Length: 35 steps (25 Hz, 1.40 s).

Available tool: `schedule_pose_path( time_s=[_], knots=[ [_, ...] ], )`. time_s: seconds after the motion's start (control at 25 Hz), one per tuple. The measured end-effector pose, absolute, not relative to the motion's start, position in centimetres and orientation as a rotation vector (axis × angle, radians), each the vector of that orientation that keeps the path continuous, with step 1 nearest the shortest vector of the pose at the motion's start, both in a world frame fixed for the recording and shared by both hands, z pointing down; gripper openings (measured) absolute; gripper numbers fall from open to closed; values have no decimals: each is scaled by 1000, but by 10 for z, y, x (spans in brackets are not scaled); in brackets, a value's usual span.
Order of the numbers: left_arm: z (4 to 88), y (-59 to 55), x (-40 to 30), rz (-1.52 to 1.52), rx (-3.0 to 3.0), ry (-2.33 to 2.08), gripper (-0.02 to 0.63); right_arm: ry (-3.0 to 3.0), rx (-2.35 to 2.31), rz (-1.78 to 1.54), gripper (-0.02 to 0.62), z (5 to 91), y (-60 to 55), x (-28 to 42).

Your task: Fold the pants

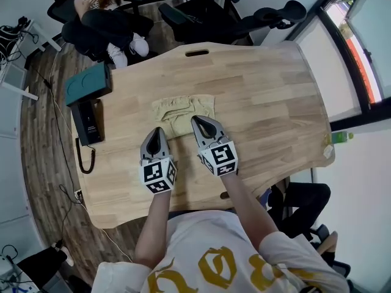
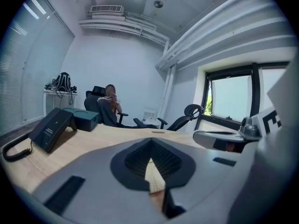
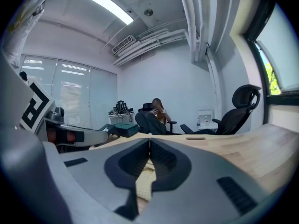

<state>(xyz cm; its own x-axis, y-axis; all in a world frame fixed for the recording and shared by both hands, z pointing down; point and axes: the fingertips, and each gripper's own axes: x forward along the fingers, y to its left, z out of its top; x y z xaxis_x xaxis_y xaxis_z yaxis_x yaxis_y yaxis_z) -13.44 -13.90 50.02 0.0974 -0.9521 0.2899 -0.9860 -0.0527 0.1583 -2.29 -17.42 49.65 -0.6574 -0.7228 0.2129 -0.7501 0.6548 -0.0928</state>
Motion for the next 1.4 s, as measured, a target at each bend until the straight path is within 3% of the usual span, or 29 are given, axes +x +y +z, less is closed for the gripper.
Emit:
schedule_pose_path(
  time_s=[0.6,1.4],
  knots=[
    [501,-85,-105,227,2176,-1741,7,-2588,1349,320,6,503,-105,10],
    [496,-73,-110,220,2196,-1753,8,-2567,1361,285,5,500,-95,9]
  ],
)
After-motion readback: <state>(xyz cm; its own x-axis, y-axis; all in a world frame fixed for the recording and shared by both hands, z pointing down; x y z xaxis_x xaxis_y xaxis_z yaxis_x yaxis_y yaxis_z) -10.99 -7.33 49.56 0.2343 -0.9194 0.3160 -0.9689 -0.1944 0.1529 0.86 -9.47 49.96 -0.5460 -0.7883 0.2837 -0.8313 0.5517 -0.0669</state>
